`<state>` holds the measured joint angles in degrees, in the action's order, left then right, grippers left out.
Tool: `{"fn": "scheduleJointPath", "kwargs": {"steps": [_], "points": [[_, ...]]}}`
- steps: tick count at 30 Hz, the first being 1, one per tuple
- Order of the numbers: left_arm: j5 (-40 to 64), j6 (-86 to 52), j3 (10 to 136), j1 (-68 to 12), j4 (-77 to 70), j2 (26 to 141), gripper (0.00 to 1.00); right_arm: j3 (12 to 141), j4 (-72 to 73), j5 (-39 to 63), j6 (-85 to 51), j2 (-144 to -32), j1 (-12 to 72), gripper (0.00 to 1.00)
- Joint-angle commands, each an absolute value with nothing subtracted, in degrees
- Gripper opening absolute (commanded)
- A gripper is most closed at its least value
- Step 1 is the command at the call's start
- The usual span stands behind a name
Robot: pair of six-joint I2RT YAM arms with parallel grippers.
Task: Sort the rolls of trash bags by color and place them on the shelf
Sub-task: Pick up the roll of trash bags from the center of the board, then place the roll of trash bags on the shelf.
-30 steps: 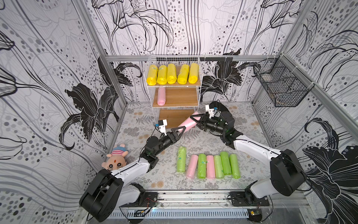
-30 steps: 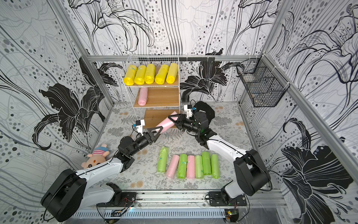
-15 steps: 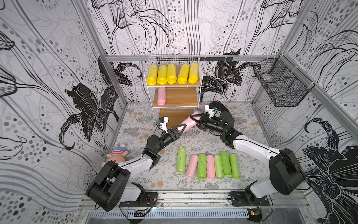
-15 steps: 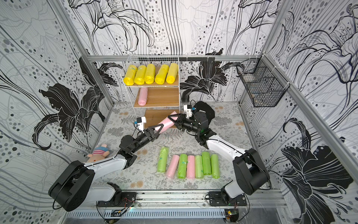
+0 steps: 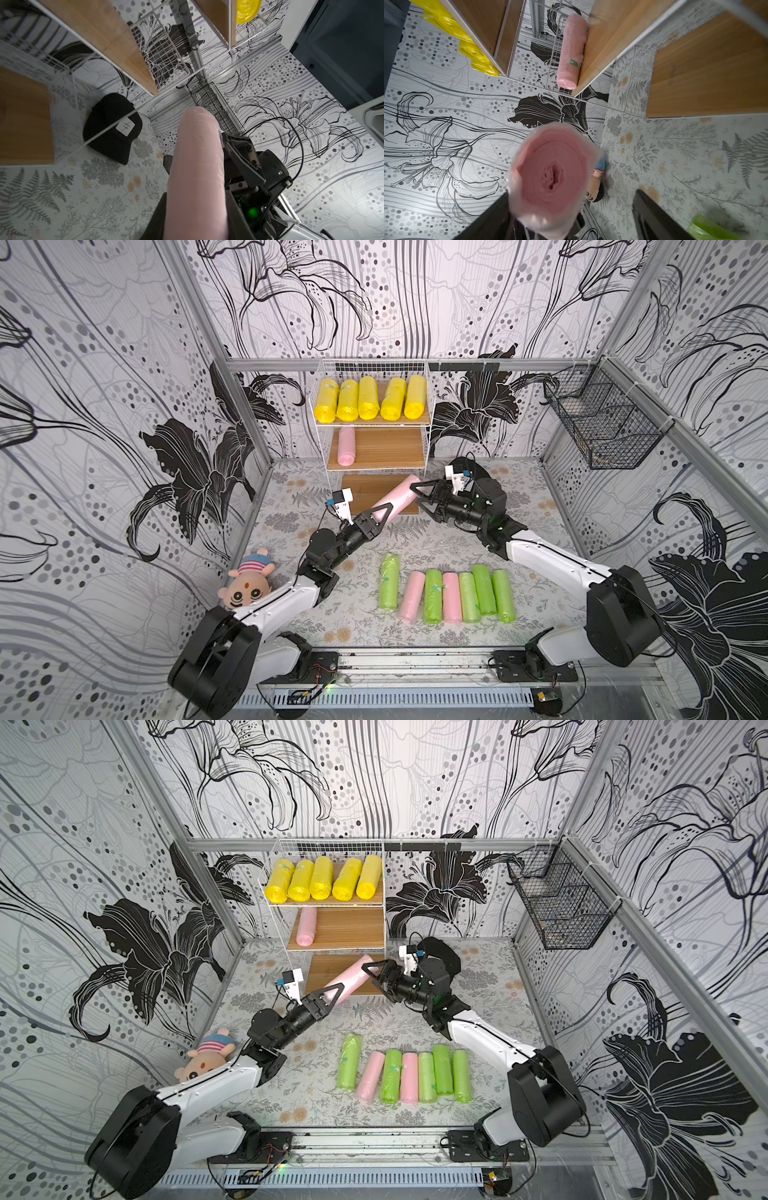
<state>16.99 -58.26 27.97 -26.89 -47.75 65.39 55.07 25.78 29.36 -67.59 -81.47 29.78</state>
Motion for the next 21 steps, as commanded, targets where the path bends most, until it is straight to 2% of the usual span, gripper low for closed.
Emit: {"fn": "scheduleJointPath", "kwargs": {"steps": [1,5,15,21], "points": [[4.9,-41.3,34.6,-26.6,-30.8,59.1,0.00,56.0,16.9,23.6,-58.6,-76.5,29.1,0.92],[-6.3,-29.3,41.7,-26.6,-18.3,59.8,0.00,56.4,12.1,21.1,-53.9,-74.5,29.2,0.92],[-15.7,-11.4,58.6,-26.5,-11.7,74.3,0.00,55.6,11.1,21.8,-52.7,-74.6,29.2,0.92],[-19.6,-3.3,64.7,-26.4,-12.0,81.8,0.00,55.5,9.6,21.6,-51.0,-73.5,29.1,0.92]]}}
